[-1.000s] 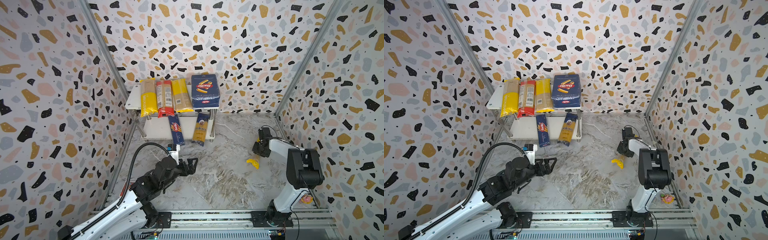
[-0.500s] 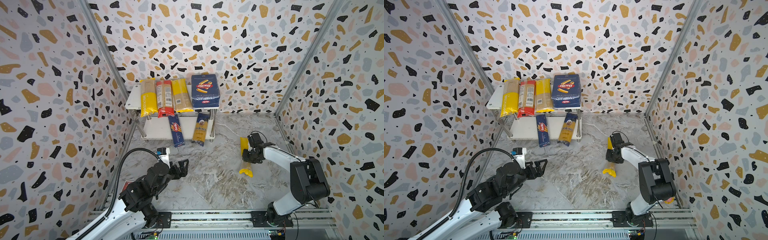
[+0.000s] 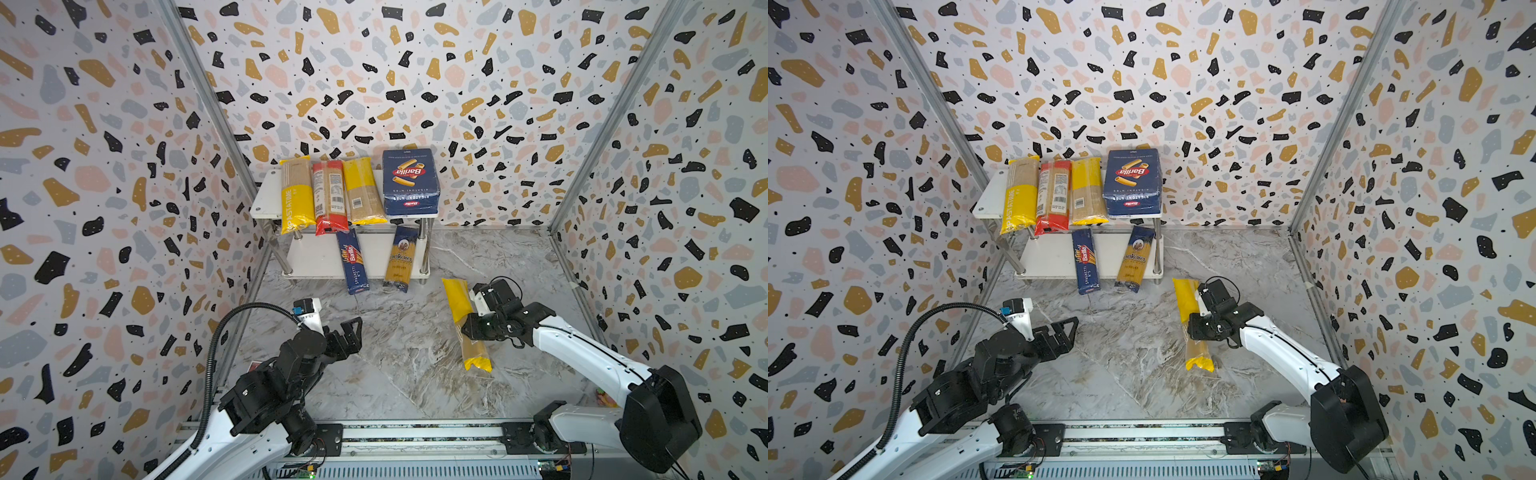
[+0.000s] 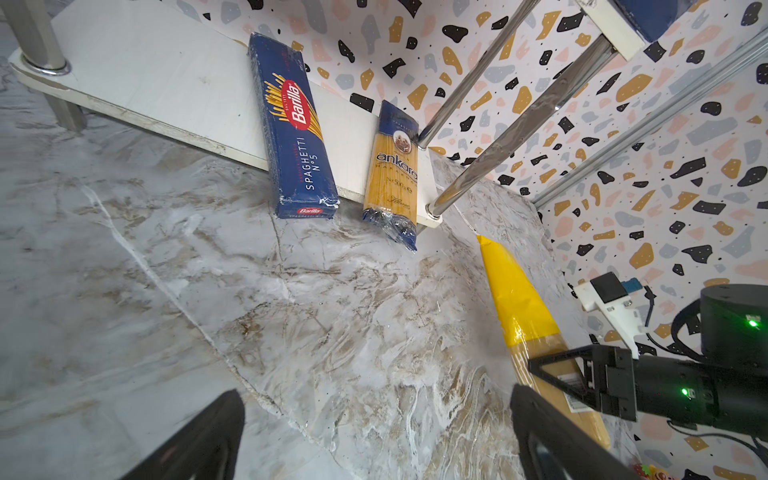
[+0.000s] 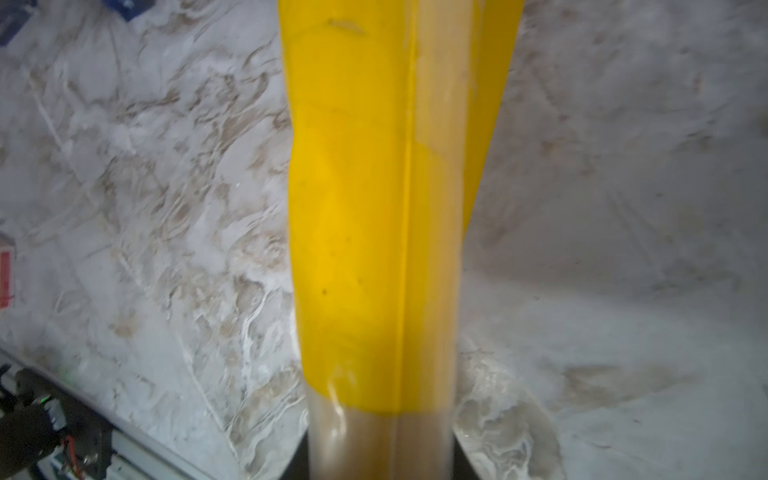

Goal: Place and organize the pasta boxes and bags onto the shelf
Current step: 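Carry the yellow-labelled bag to the shelf beside the Barilla box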

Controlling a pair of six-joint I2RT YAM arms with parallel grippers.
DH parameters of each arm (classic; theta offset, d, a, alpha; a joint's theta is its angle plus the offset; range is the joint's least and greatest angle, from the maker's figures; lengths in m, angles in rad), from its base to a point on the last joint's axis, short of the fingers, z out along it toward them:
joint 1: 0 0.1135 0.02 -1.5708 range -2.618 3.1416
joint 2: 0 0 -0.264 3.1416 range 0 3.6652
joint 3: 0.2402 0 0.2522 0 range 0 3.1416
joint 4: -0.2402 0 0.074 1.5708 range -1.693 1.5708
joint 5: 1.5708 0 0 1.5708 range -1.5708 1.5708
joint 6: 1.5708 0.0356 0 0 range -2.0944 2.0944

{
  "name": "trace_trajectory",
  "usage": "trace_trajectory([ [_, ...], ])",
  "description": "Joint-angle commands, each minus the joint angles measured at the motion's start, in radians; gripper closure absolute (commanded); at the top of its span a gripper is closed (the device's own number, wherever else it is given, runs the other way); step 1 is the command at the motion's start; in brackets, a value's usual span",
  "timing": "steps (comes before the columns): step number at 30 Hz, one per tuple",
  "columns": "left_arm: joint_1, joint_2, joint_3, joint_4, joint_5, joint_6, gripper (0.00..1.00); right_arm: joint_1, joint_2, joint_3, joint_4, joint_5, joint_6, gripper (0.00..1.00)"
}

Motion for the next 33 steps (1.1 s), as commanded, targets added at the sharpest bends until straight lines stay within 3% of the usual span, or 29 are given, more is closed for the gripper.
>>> trace_trajectory([
  [1,-0.003,-0.016,0.031,-0.027,-0.032,-0.021,0.0,0.046,-0.064,0.031,0.089,-0.041,0.043,0.86],
  [12,-0.002,-0.064,0.064,-0.076,-0.061,-0.028,0.01,0.199,0.045,0.144,0.2,-0.067,0.084,0.86],
  [24,-0.002,-0.079,0.084,-0.103,-0.072,-0.027,0.01,0.249,0.272,0.339,0.31,-0.134,0.071,0.86],
  [33,-0.002,-0.059,0.085,-0.091,-0.076,-0.021,0.01,0.239,0.487,0.591,0.347,-0.112,-0.001,0.86],
])
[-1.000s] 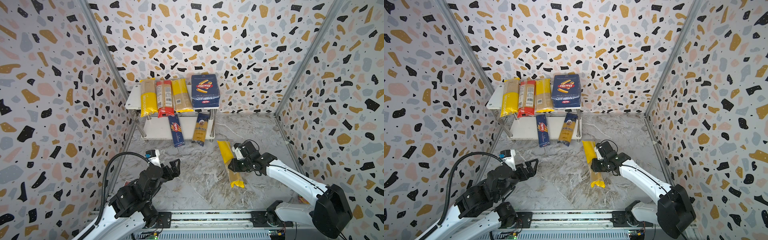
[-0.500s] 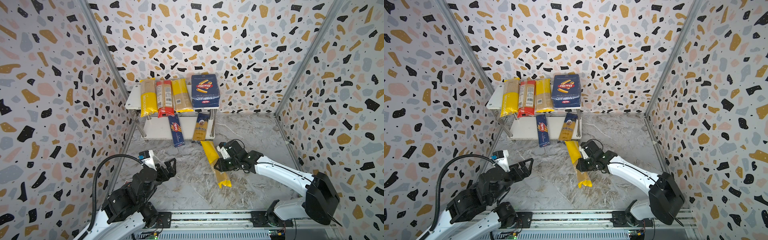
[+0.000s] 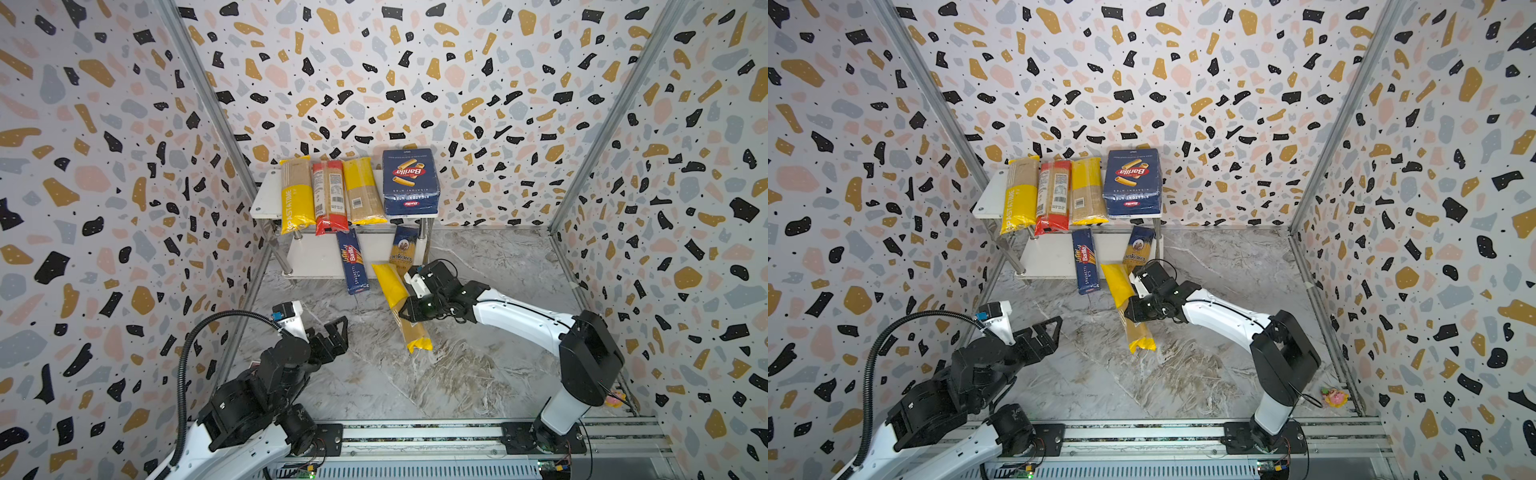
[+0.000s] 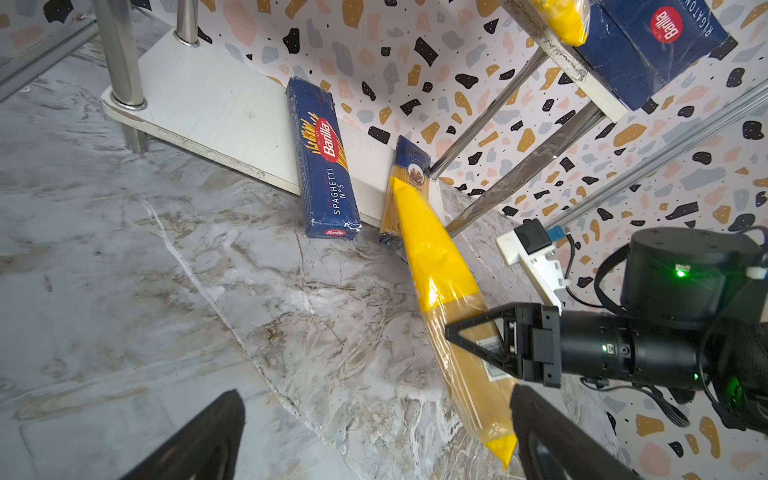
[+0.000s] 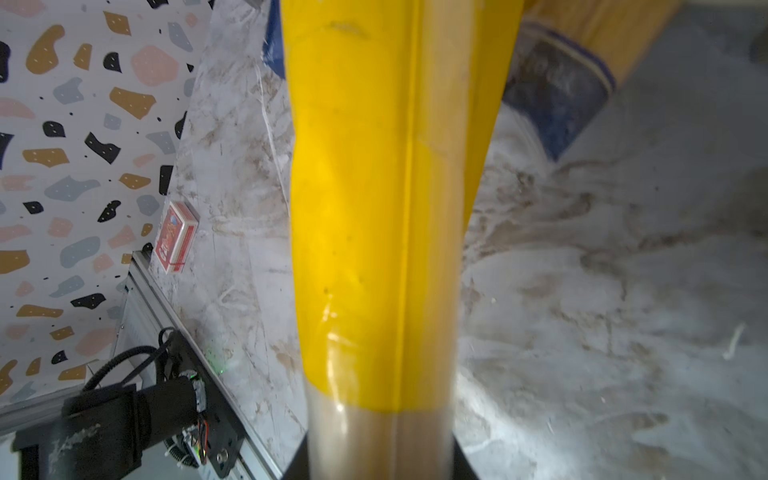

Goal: Place and organize the pasta boxes and bags onto the shelf
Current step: 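Carry the yellow-labelled bag to the shelf beside the Barilla box, then lower the yellow-labelled bag upright against the lower tier with the right gripper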

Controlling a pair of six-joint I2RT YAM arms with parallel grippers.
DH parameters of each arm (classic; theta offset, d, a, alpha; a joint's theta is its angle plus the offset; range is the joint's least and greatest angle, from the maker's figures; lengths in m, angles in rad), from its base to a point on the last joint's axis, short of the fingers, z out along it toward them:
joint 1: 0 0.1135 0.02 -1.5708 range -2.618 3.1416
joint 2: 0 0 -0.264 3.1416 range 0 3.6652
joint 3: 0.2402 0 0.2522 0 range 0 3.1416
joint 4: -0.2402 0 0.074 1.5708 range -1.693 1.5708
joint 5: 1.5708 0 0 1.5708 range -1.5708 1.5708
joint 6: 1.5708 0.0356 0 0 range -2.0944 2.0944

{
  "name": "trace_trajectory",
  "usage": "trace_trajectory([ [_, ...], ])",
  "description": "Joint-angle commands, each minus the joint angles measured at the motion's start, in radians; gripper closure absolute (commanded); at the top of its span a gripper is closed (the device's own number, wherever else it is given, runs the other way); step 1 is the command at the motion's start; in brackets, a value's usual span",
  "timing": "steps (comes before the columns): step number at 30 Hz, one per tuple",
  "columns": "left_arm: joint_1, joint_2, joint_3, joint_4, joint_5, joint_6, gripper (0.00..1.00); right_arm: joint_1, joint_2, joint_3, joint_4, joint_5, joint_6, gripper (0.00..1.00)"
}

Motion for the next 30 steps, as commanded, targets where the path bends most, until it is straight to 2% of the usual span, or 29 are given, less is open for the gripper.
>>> trace_trajectory([
  [1,-0.002,0.017,0.019,0.026,-0.008,0.007,0.01,-0.01,0.031,0.151,0.14,-0.012,-0.052,0.86],
  [13,-0.002,0.054,0.03,0.032,-0.024,0.021,0.01,-0.098,0.316,0.484,0.162,-0.102,-0.077,0.86],
  [22,-0.003,0.103,0.05,0.039,-0.038,0.034,0.01,-0.127,0.501,0.741,0.183,-0.242,-0.004,0.85],
  [30,-0.003,0.118,0.034,0.046,-0.045,0.018,0.01,-0.141,0.551,0.758,0.274,-0.266,0.08,0.85],
])
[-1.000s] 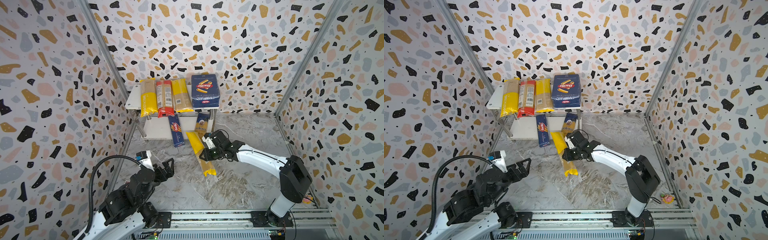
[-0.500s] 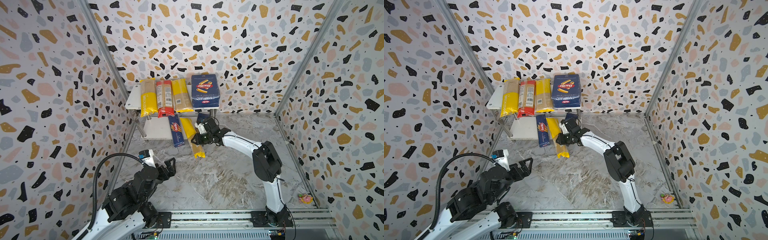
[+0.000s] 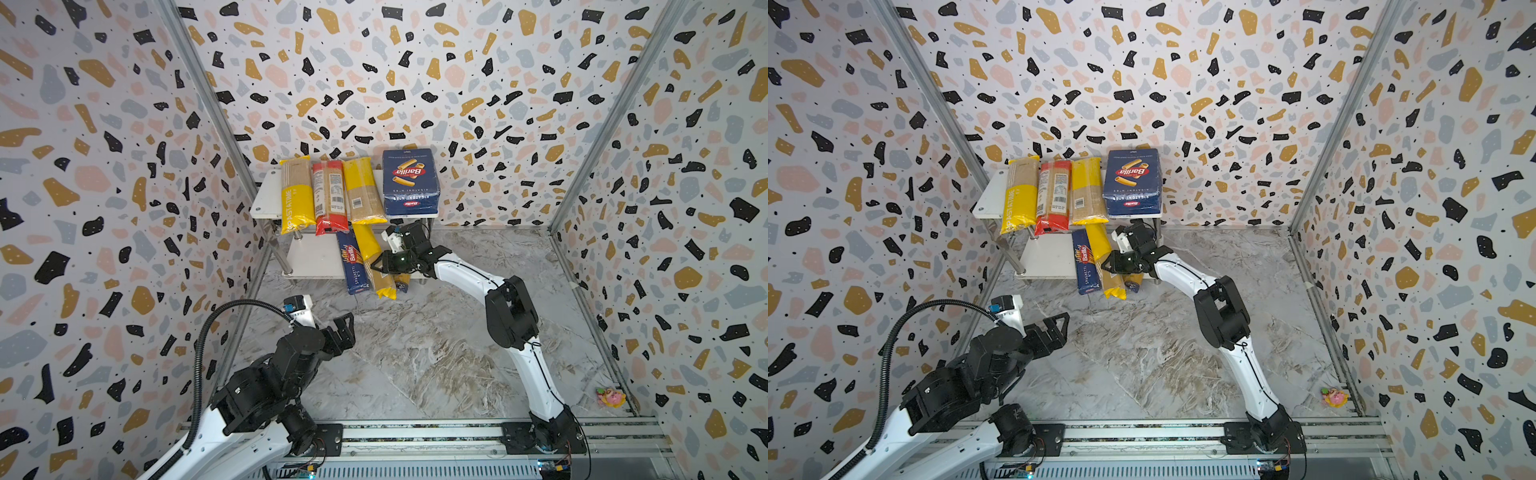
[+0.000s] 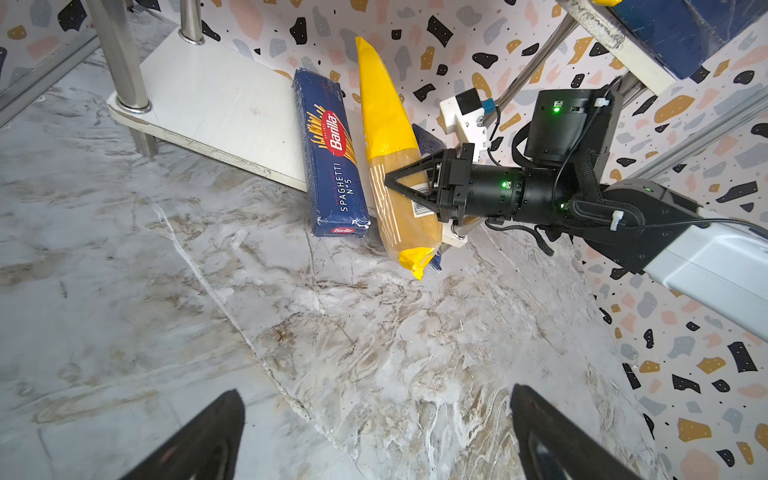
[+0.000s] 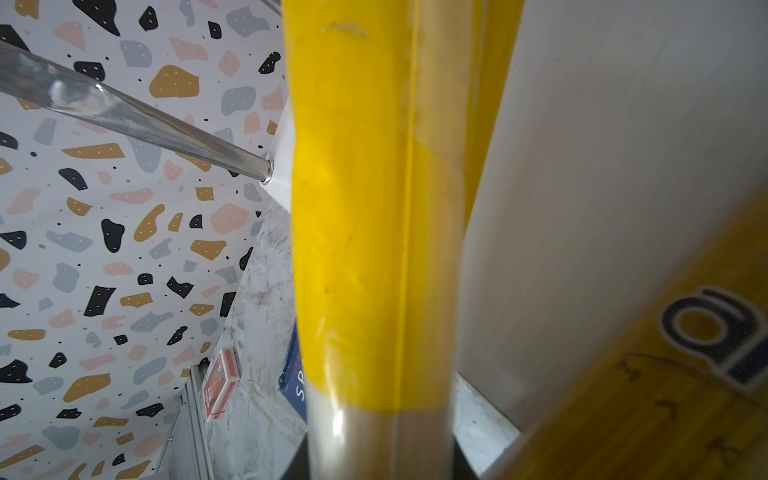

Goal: Place and organize the pasta boxes and bags onto the shelf
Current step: 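Lower the yellow-labelled bag upright against the lower tier with the right gripper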

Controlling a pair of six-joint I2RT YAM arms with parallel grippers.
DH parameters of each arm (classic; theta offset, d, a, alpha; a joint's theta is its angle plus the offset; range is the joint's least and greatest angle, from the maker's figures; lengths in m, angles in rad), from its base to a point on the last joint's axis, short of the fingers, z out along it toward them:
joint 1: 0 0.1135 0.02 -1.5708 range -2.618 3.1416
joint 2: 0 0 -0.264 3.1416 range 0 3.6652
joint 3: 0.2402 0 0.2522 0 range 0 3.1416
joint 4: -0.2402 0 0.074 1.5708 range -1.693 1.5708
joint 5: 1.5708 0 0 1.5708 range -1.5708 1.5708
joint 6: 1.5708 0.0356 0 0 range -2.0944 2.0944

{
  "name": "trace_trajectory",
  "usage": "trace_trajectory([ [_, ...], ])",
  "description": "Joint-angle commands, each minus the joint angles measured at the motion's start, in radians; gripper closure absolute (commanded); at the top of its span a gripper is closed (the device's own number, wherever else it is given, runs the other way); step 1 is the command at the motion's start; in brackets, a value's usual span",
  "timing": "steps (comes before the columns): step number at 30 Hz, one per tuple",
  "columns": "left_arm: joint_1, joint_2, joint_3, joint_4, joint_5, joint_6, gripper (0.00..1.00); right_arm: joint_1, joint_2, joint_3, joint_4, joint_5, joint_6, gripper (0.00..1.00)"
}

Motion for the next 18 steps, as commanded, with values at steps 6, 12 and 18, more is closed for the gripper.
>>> trace_trajectory([
  [6,-0.002,0.002,0.014,0.023,-0.03,-0.018,0.01,-0.013,-0.012,0.077,0.209,-0.056,0.08,0.83],
  [12,-0.003,-0.019,0.018,-0.004,-0.045,-0.051,0.0,-0.016,0.031,0.105,0.223,-0.054,0.115,0.82],
  [18,-0.002,-0.039,0.018,-0.022,-0.053,-0.059,0.01,-0.002,0.131,0.242,0.183,-0.13,0.144,0.81],
])
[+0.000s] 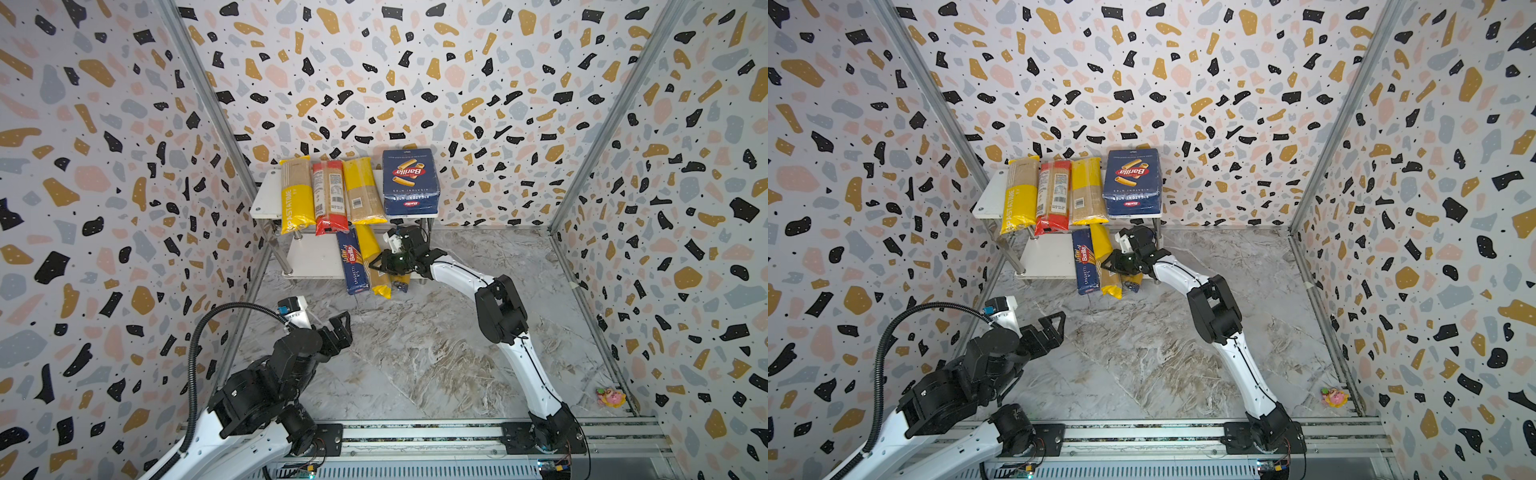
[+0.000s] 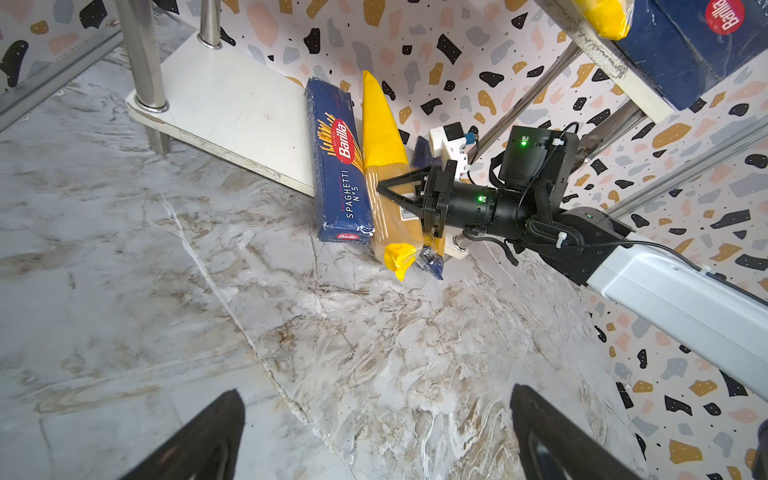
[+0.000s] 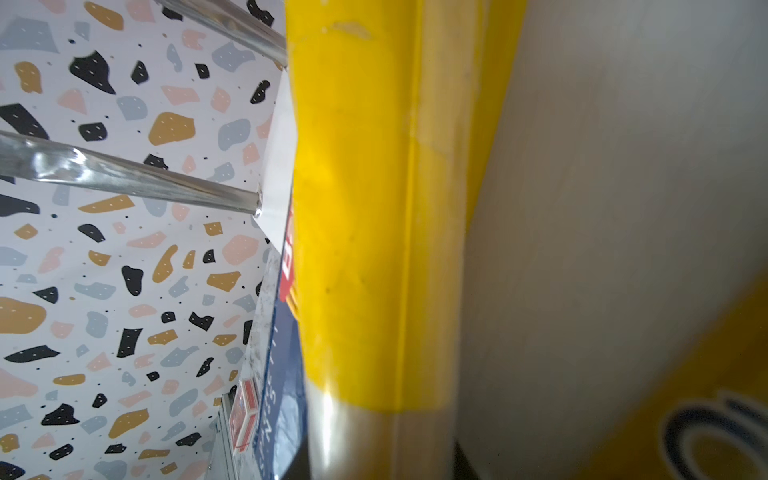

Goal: Place and organize the pasta boxes and bags onto the shelf
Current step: 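Lower the yellow-labelled bag upright against the lower tier with the right gripper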

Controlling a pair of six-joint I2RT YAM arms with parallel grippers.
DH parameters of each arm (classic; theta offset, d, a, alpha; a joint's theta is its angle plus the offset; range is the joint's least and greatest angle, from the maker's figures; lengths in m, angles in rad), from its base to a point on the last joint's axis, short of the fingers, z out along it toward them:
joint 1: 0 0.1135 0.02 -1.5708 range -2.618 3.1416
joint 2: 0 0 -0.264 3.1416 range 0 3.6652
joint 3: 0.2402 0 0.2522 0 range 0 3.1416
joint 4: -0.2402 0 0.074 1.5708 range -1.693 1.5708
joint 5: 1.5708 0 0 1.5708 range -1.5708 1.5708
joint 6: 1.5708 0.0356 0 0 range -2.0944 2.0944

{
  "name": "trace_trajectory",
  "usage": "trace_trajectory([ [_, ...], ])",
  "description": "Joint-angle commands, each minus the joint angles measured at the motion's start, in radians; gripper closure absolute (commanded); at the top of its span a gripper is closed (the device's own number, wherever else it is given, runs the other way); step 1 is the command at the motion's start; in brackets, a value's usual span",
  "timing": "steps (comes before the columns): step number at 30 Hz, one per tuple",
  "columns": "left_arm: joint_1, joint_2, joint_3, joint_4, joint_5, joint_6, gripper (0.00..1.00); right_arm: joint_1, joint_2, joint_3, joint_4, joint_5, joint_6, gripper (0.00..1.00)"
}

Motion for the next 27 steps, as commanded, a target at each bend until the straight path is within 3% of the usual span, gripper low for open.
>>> trace_trajectory([
  [1,-0.003,-0.015,0.018,-0.008,-0.026,-0.014,0.01,0.021,-0.011,0.123,0.096,-0.079,0.002,0.81],
  [19,-0.002,-0.071,0.015,-0.045,-0.041,-0.003,0.01,0.08,0.076,0.181,0.159,-0.113,0.09,0.81],
  [27,-0.002,-0.082,0.023,-0.056,-0.045,-0.002,0.01,0.05,-0.025,0.038,0.251,-0.086,0.102,0.81],
])
